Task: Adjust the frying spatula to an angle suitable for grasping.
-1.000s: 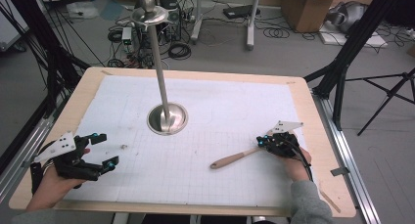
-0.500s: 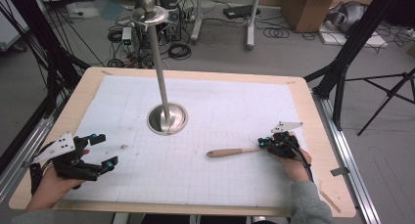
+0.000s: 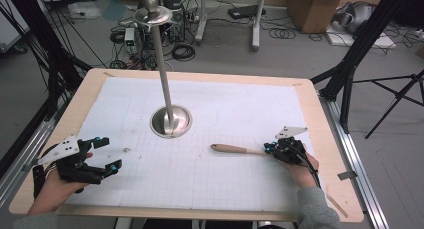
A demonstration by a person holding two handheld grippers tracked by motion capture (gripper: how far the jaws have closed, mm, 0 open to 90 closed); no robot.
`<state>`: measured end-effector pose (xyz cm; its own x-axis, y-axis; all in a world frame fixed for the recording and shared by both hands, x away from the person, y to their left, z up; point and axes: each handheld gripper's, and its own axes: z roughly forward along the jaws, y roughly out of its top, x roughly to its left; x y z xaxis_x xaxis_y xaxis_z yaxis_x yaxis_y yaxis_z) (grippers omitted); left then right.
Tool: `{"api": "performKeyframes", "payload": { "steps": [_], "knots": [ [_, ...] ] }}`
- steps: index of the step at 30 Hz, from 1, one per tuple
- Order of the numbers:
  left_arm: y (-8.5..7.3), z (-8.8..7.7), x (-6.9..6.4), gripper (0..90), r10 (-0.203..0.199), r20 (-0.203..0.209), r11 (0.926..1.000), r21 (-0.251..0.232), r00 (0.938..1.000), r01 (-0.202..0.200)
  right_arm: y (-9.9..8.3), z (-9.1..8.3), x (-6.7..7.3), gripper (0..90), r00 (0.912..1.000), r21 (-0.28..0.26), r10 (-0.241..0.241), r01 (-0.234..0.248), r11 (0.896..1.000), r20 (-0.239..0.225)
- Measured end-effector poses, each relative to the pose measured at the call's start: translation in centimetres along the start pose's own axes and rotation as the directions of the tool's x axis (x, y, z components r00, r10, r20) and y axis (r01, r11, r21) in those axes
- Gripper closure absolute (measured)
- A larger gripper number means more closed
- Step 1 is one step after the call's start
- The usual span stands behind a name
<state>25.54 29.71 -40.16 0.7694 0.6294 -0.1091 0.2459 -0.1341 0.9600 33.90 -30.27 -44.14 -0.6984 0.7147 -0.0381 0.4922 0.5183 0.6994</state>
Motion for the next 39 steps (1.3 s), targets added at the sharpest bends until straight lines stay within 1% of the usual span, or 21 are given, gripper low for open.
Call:
{"api": "performKeyframes", "payload": {
  "steps": [2, 5, 7, 10, 17, 23, 26, 28, 29, 33, 35, 37, 39],
  "knots": [
    [0.0, 0.0, 0.0, 5.9, 0.0, 0.001, 1.0, 0.0, 1.0, 0.0, 0.0, -0.1, 0.0, 89.7, 1.0, 0.001, -0.003, 0.003, 1.0, -0.002],
    [0.0, 0.0, -0.1, 5.9, -0.001, 0.0, 1.0, -0.001, 1.0, 0.001, -0.2, -0.2, 0.2, 89.8, 0.9999, 0.0, 0.011, -0.011, 1.0, -0.01],
    [0.1, 0.0, -0.1, 5.9, 0.0, 0.002, 1.0, -0.002, 1.0, 0.0, -0.3, -0.4, 0.3, 89.8, 0.9999, 0.002, 0.01, -0.01, 1.0, -0.014],
    [0.1, 0.1, 0.0, 5.9, -0.001, 0.003, 1.0, -0.003, 1.0, 0.001, -0.5, -0.6, 0.5, 89.8, 0.9996, 0.008, 0.02, -0.02, 1.0, -0.018],
    [0.2, 0.4, -0.1, 5.9, 0.002, 0.011, 1.0, 0.002, 0.9999, -0.002, -0.9, -1.2, 1.3, 89.8, 0.9993, 0.022, 0.026, -0.025, 0.999, -0.025],
    [0.2, 0.6, -0.1, 5.9, -0.001, 0.017, 1.0, -0.003, 0.9999, 0.001, -1.2, -1.7, 2.0, 89.8, 0.9995, 0.034, 0.018, -0.017, 0.999, -0.027],
    [0.2, 0.8, -0.1, 5.9, 0.001, 0.02, 1.0, 0.0, 0.9998, -0.001, -1.2, -1.8, 2.0, 89.8, 0.9991, 0.032, 0.032, -0.031, 0.999, -0.029],
    [0.3, 0.9, -0.1, 5.9, 0.001, 0.023, 1.0, 0.0, 0.9997, -0.001, -1.2, -1.8, 2.0, 89.8, 0.9995, 0.033, 0.021, -0.02, 0.999, -0.026],
    [0.3, 0.9, 0.0, 5.9, 0.002, 0.023, 1.0, 0.001, 0.9997, -0.002, -1.1, -1.9, 2.1, 89.8, 0.9997, 0.032, 0.005, -0.005, 0.999, -0.025],
    [0.2, 1.1, 0.1, 5.9, 0.0, 0.026, 1.0, 0.003, 0.9997, 0.0, -0.6, -2.5, 2.5, 89.8, 0.9993, -0.019, -0.003, 0.002, 1.0, -0.037],
    [0.3, 1.1, 0.1, 5.9, -0.002, 0.025, 1.0, 0.004, 0.9997, 0.002, -0.2, -2.9, 2.9, 89.8, 0.9981, -0.051, -0.004, 0.001, 0.999, -0.061],
    [0.3, 1.2, 0.0, 5.9, 0.002, 0.027, 1.0, 0.003, 0.9996, -0.002, 0.1, -2.9, 3.4, 89.7, 0.9954, -0.081, -0.02, 0.012, 0.997, -0.094],
    [0.3, 1.2, 0.0, 5.9, 0.0, 0.029, 1.0, 0.004, 0.9996, 0.0, 0.4, -2.6, 4.0, 89.7, 0.9922, -0.089, -0.043, 0.033, 0.995, -0.117]
  ]
}}
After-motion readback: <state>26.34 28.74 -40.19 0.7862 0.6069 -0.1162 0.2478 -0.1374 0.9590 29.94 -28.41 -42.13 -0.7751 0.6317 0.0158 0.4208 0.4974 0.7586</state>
